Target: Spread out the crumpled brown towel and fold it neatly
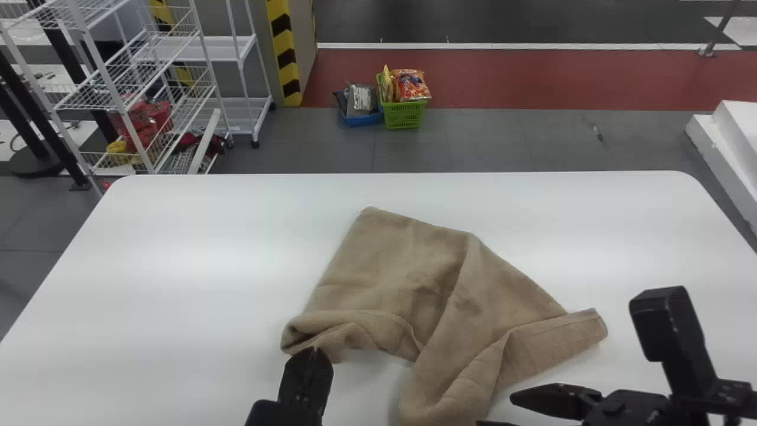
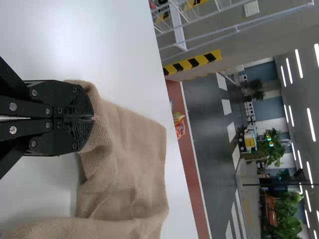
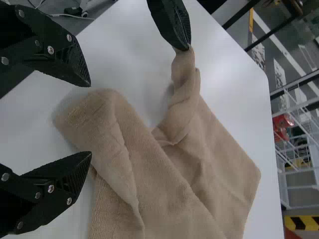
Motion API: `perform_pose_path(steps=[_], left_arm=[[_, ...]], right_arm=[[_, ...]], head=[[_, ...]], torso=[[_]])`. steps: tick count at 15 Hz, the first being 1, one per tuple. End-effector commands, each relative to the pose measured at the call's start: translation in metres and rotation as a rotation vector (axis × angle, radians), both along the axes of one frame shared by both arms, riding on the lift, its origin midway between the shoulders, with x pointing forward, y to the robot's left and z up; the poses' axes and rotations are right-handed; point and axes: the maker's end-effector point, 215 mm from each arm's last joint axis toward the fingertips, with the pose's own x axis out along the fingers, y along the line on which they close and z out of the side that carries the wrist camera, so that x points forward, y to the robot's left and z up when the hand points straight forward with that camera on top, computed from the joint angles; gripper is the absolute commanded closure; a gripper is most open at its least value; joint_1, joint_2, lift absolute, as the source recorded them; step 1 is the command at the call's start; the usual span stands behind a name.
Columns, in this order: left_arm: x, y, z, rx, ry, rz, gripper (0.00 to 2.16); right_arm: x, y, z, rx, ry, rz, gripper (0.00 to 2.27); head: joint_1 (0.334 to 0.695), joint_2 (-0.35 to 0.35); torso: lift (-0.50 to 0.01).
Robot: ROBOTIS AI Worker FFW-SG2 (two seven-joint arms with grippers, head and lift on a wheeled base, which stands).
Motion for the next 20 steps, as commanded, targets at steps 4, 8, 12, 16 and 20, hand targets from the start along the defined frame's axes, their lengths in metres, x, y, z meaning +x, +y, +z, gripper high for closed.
perform_pose_path(steps=[4,8,12,16,20], left_arm=[[-0.005,-0.004,-0.001,0.007,0.005,-0.007,1.47],[-0.007,-0.008,-0.001,0.010,0.007,-0.013,1.47],[-0.008,-0.011,-0.004,0.018,0.016,-0.023,1.47],[-0.009,-0.008,-0.008,0.028,0.027,-0.019,1.47],[-0.010,-0.008,-0.011,0.031,0.030,-0.020,1.47]], right_arm=[[-0.001,-0.002,-0.011,-0.157,-0.039,0.064,0.41],[0.005,-0.005,-0.006,-0.235,-0.085,0.112,0.41],[0.005,0.001,-0.020,-0.281,-0.100,0.198,0.42],[-0.003,0.021,-0.042,-0.323,-0.096,0.290,0.42],[-0.002,0.035,-0.046,-0.345,-0.101,0.323,0.47]], head=[[0.695,0.018],[0.695,0.001],[0.695,-0.012],[0.695,0.013],[0.695,0.047]], torso=[[-0.126],[-0.126],[-0.126],[-0.126],[-0.126]])
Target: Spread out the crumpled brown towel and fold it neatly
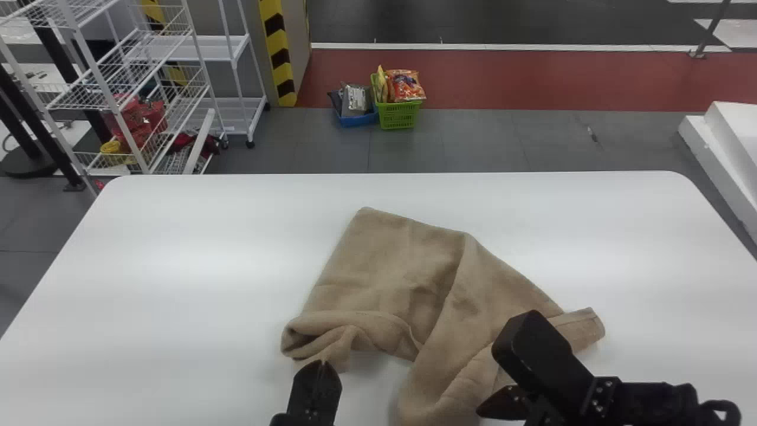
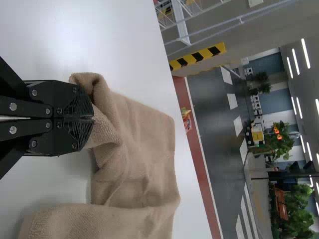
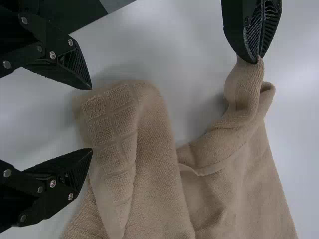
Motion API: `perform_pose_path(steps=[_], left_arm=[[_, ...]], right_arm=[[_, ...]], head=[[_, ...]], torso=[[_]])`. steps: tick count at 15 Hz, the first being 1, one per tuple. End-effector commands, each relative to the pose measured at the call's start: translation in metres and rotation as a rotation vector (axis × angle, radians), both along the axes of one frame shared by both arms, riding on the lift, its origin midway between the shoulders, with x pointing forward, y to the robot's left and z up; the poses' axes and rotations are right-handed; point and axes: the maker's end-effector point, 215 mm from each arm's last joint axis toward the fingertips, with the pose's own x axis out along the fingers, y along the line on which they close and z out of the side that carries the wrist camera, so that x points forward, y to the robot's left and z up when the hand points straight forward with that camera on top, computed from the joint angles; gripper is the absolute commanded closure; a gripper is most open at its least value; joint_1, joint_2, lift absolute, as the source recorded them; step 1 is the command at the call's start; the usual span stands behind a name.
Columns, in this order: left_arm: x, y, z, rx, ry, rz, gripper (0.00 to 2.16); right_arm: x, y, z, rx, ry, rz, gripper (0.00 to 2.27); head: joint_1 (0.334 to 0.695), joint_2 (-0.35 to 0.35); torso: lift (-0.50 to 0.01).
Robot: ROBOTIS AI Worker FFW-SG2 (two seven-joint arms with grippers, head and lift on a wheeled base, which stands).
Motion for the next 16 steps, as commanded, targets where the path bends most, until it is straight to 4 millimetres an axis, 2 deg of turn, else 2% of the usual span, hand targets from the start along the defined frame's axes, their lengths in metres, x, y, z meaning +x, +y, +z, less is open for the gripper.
perform_pose_path(steps=[1,6,7,9,12,13,15,16], left_arm=[[0.001,0.001,-0.001,0.003,0.001,0.000,1.47],[0.004,0.001,-0.003,0.001,0.000,-0.005,1.47],[0.005,0.001,-0.003,0.003,0.000,-0.004,1.47],[0.006,0.003,-0.004,0.005,0.001,-0.003,1.47],[0.009,0.003,-0.004,0.006,0.000,-0.004,1.47],[0.010,0.003,-0.003,0.007,-0.001,-0.004,1.47],[0.011,0.004,-0.004,0.015,0.002,-0.003,1.47],[0.013,0.006,-0.001,0.019,-0.004,-0.002,1.47]], right_arm=[[0.001,0.004,-0.007,-0.030,0.004,0.013,0.47],[0.006,0.006,-0.021,-0.082,0.013,0.019,0.48],[0.006,0.009,-0.022,-0.084,0.017,0.027,0.60],[0.006,0.009,-0.026,-0.088,0.035,0.027,0.97],[0.007,0.008,-0.028,-0.092,0.044,0.034,1.29],[0.007,0.008,-0.027,-0.091,0.042,0.034,1.30],[0.015,0.005,-0.012,-0.064,0.015,0.020,1.48],[0.019,0.002,-0.002,-0.050,-0.003,0.012,1.48]], head=[[0.695,0.054],[0.695,0.066],[0.695,0.067],[0.695,0.071],[0.695,0.080],[0.695,0.080],[0.695,0.078],[0.695,0.076]], torso=[[-0.126],[-0.126],[-0.126],[-0.126],[-0.126],[-0.126],[-0.126],[-0.126]])
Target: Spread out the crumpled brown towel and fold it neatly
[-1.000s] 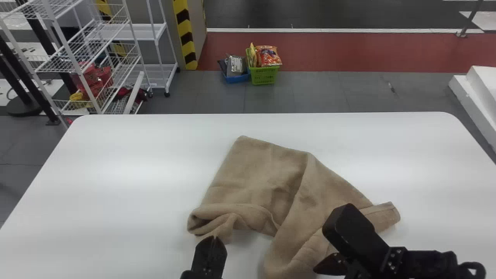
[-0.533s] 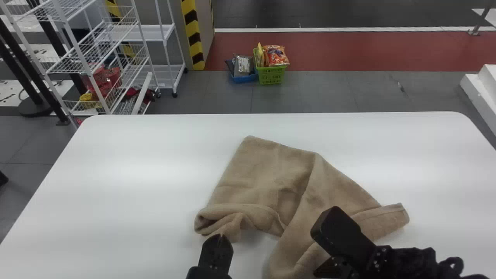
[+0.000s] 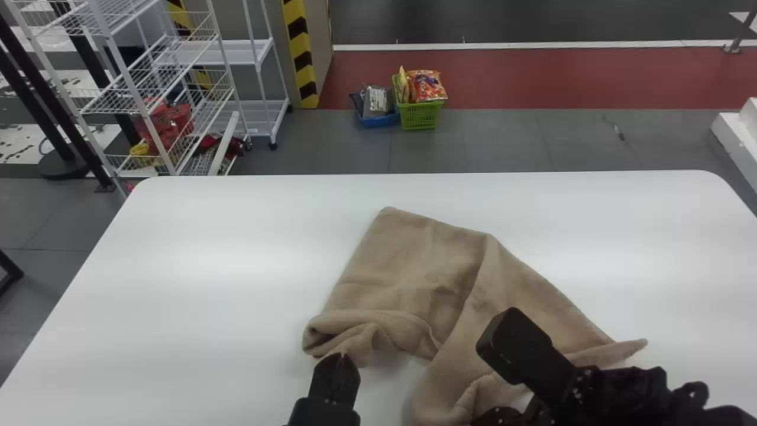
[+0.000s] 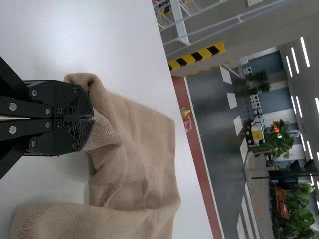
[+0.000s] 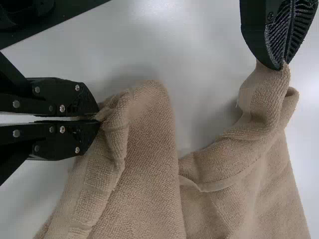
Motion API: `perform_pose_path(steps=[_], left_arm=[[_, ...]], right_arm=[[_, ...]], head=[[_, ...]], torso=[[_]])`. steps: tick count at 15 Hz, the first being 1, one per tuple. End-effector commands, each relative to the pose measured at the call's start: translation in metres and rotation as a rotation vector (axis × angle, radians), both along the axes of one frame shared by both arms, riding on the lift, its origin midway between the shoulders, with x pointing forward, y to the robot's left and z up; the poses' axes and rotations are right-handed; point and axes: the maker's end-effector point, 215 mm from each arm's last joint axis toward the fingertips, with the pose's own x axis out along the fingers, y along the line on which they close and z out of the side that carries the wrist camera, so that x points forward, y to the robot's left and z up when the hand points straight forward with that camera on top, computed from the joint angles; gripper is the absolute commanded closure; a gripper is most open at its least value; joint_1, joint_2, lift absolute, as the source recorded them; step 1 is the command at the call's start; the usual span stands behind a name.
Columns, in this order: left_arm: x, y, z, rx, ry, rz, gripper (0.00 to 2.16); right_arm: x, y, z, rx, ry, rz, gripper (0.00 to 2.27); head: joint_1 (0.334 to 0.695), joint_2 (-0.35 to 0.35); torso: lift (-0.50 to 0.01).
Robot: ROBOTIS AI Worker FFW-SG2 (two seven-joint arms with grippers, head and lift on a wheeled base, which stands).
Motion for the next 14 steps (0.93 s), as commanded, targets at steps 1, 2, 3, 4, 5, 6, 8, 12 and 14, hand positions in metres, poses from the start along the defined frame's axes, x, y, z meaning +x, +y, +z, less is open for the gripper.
perform_pose_path(steps=[1,2,3,4,5,6,8,12,14], left_arm=[[0.004,0.006,0.002,0.020,-0.004,0.008,1.47],[0.007,0.015,0.004,0.031,-0.007,0.021,1.47],[0.010,0.020,0.007,0.034,-0.014,0.030,1.47],[0.015,0.027,0.015,0.035,-0.029,0.040,1.47],[0.020,0.031,0.021,0.031,-0.041,0.042,1.47],[0.023,0.037,0.026,0.034,-0.047,0.054,1.47],[0.029,0.042,0.035,0.040,-0.052,0.059,1.47],[0.045,0.064,0.055,0.077,-0.048,0.085,1.47],[0.052,0.085,0.063,0.088,-0.045,0.114,1.47]], right_arm=[[0.015,-0.011,0.028,0.040,-0.055,-0.036,1.48],[0.028,-0.021,0.049,0.067,-0.100,-0.065,1.48],[0.042,-0.033,0.068,0.095,-0.140,-0.099,1.48],[0.061,-0.050,0.095,0.129,-0.196,-0.151,1.48],[0.079,-0.072,0.124,0.173,-0.241,-0.229,1.48],[0.092,-0.090,0.144,0.211,-0.269,-0.290,1.48],[0.114,-0.122,0.183,0.268,-0.340,-0.377,1.48],[0.140,-0.186,0.236,0.346,-0.447,-0.501,1.48],[0.149,-0.219,0.265,0.391,-0.505,-0.558,1.48]], head=[[0.695,0.075],[0.695,0.073],[0.695,0.070],[0.695,0.060],[0.695,0.051],[0.695,0.037],[0.695,-0.014],[0.695,-0.080],[0.695,-0.103]], torso=[[-0.126],[-0.126],[-0.126],[-0.126],[-0.126],[-0.126],[-0.126],[-0.126],[-0.126]])
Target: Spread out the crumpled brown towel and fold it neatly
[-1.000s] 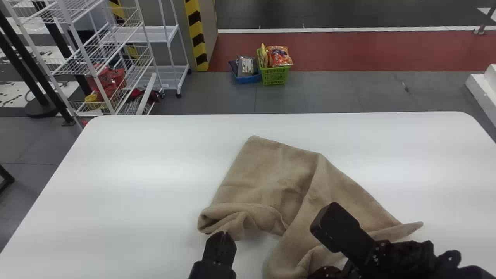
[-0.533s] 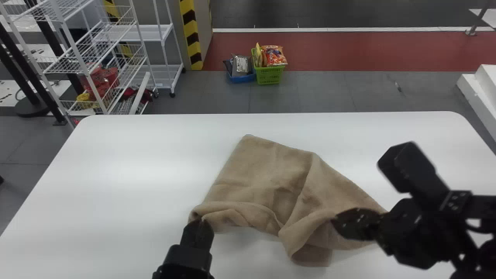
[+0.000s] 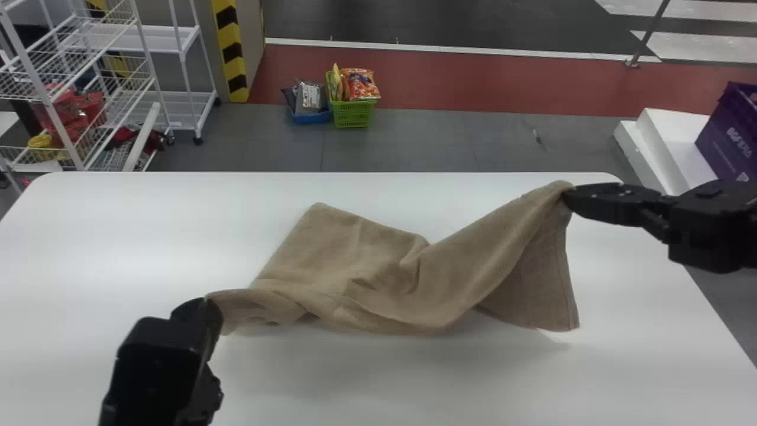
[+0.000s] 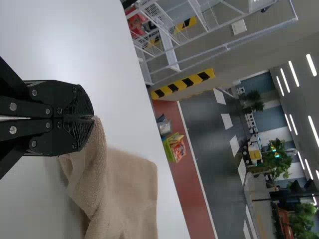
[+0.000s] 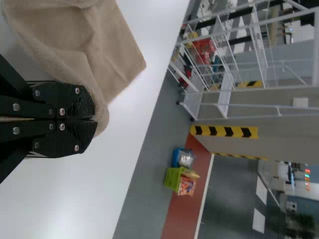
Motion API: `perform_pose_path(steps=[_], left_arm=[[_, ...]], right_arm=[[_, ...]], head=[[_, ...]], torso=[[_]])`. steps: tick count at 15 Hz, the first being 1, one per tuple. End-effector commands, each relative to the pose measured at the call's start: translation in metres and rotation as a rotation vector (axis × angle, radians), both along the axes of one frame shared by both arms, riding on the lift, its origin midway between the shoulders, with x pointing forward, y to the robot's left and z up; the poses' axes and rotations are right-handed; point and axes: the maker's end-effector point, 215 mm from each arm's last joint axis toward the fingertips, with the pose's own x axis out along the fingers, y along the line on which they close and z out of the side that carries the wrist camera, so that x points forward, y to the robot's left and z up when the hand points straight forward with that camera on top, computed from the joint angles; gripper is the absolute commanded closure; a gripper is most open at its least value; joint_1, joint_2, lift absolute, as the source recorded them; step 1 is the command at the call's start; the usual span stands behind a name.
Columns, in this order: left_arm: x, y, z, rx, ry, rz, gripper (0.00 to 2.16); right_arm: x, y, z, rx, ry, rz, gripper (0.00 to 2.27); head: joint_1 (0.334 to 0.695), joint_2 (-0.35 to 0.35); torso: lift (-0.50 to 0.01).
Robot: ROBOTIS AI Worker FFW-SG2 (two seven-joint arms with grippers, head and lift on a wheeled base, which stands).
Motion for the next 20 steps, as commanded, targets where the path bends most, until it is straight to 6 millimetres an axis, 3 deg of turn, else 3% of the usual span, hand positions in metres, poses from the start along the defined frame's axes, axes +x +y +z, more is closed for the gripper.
perform_pose_path(steps=[1,5,11,15,17,20], left_arm=[[0.006,0.024,0.008,0.015,0.003,0.038,1.47],[0.008,0.059,0.015,0.014,0.043,0.095,1.47],[0.004,0.082,0.022,0.003,0.077,0.135,1.47],[0.010,0.083,0.029,0.001,0.073,0.133,1.47],[0.027,0.083,0.038,-0.007,0.071,0.127,1.47],[0.056,0.095,0.033,-0.074,0.122,0.147,1.47]], right_arm=[[0.008,-0.043,0.032,0.046,-0.064,-0.071,1.48],[0.016,-0.117,0.068,0.114,-0.102,-0.192,1.48],[0.027,-0.184,0.122,0.196,-0.147,-0.315,1.48],[0.028,-0.200,0.112,0.214,-0.117,-0.333,1.48],[0.032,-0.201,0.098,0.226,-0.086,-0.331,1.48],[0.052,-0.197,0.079,0.240,-0.030,-0.330,1.48]], head=[[0.695,-0.113],[0.695,-0.162],[0.679,-0.222],[0.654,-0.250],[0.653,-0.259],[0.646,-0.251]], torso=[[-0.126],[-0.126],[-0.126],[-0.126],[-0.126],[-0.126]])
